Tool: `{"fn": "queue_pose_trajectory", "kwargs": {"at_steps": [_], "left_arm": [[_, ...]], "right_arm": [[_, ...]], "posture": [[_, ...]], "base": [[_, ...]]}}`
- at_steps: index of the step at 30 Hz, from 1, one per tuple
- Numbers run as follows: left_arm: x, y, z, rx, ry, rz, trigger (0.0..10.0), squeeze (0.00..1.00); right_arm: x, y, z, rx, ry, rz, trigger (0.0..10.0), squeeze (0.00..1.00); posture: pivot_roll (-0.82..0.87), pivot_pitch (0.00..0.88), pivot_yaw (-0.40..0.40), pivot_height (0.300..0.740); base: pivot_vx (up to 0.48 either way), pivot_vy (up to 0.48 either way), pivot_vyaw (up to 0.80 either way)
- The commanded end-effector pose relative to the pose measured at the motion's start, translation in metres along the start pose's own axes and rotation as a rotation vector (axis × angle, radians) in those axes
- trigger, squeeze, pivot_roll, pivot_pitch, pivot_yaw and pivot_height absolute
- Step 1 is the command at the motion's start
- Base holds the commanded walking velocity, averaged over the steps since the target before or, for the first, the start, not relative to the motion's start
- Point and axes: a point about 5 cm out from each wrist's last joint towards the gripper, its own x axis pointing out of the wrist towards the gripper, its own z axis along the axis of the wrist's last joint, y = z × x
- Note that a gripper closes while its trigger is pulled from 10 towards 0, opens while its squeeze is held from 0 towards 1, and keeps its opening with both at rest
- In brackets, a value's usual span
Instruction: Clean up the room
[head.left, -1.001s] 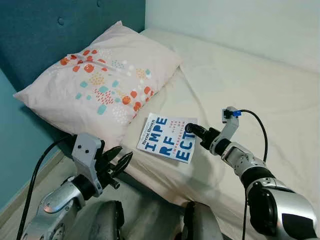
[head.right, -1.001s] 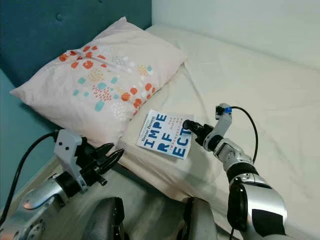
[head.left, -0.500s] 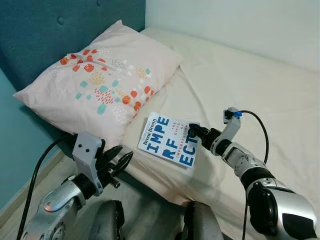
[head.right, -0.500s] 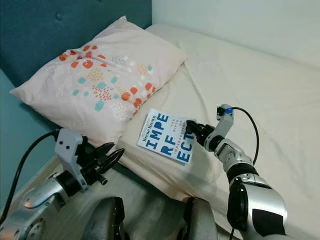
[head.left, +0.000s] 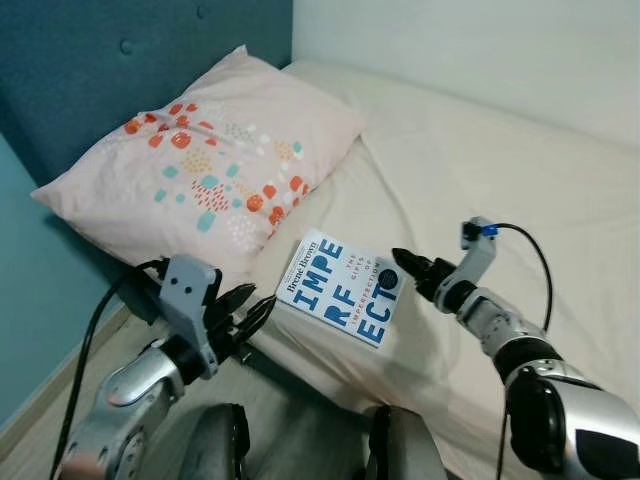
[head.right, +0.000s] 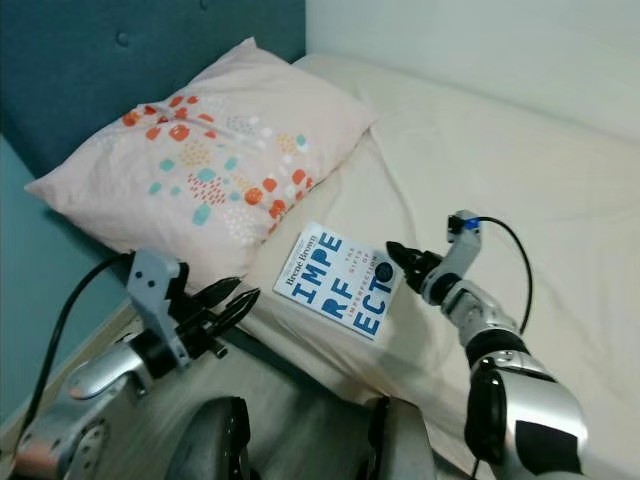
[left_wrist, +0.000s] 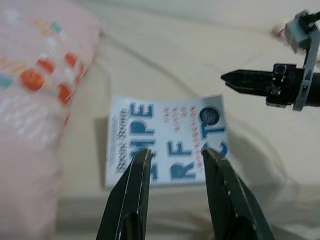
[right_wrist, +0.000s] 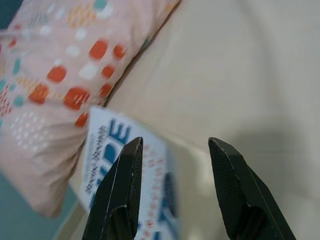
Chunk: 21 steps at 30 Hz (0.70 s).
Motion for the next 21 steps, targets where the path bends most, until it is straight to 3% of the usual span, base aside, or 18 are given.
{"fn": "queue_pose_trajectory", "kwargs": {"at_steps": [1, 2, 5, 7, 8, 10, 12, 16, 21], "left_arm": [[0.001, -0.003, -0.007, -0.011, 0.014, -0.007, 10.0, 0.00], [0.003, -0.004, -0.011, -0.015, 0.014, -0.004, 10.0, 0.00], [0.006, -0.004, -0.015, -0.017, 0.018, 0.012, 10.0, 0.00], [0.009, 0.004, -0.029, -0.013, 0.066, 0.133, 10.0, 0.00], [0.009, 0.004, -0.029, -0.013, 0.066, 0.133, 10.0, 0.00], [0.006, 0.014, -0.040, -0.007, 0.095, 0.271, 10.0, 0.00], [0.002, 0.020, -0.047, 0.017, 0.115, 0.361, 10.0, 0.00], [-0.002, 0.023, -0.050, 0.042, 0.112, 0.408, 10.0, 0.00], [-0.003, 0.024, -0.053, 0.059, 0.118, 0.433, 10.0, 0.00]], "right_arm": [[-0.006, -0.007, -0.001, 0.008, -0.009, -0.016, 10.0, 0.00], [-0.009, -0.010, 0.002, -0.008, -0.016, -0.017, 10.0, 0.00], [-0.011, -0.011, 0.004, -0.048, -0.017, -0.008, 10.0, 0.00], [-0.005, 0.003, 0.004, -0.245, -0.037, 0.077, 10.0, 0.00], [-0.005, 0.003, 0.004, -0.245, -0.037, 0.077, 10.0, 0.00], [0.006, 0.037, -0.007, -0.347, -0.150, 0.150, 10.0, 0.00], [0.010, 0.060, -0.018, -0.346, -0.236, 0.093, 10.0, 0.00], [0.007, 0.070, -0.032, -0.299, -0.284, 0.017, 10.0, 0.00], [-0.004, 0.063, -0.053, -0.292, -0.296, -0.061, 10.0, 0.00]], "posture": [[0.14, 0.116, -0.080, 0.583], [0.12, 0.073, -0.085, 0.583], [0.11, 0.060, -0.088, 0.583], [0.08, 0.035, -0.089, 0.583], [0.08, 0.035, -0.089, 0.583], [0.08, 0.028, -0.089, 0.583], [0.08, 0.027, -0.086, 0.583], [0.08, 0.025, -0.089, 0.583], [0.08, 0.018, -0.091, 0.598]], "base": [[0.000, 0.000, 0.00], [0.000, 0.000, 0.00], [0.000, 0.000, 0.00], [0.000, 0.000, 0.00], [0.000, 0.000, 0.00], [0.000, 0.000, 0.00], [0.000, 0.000, 0.00], [0.000, 0.000, 0.00], [0.000, 0.000, 0.00]]}}
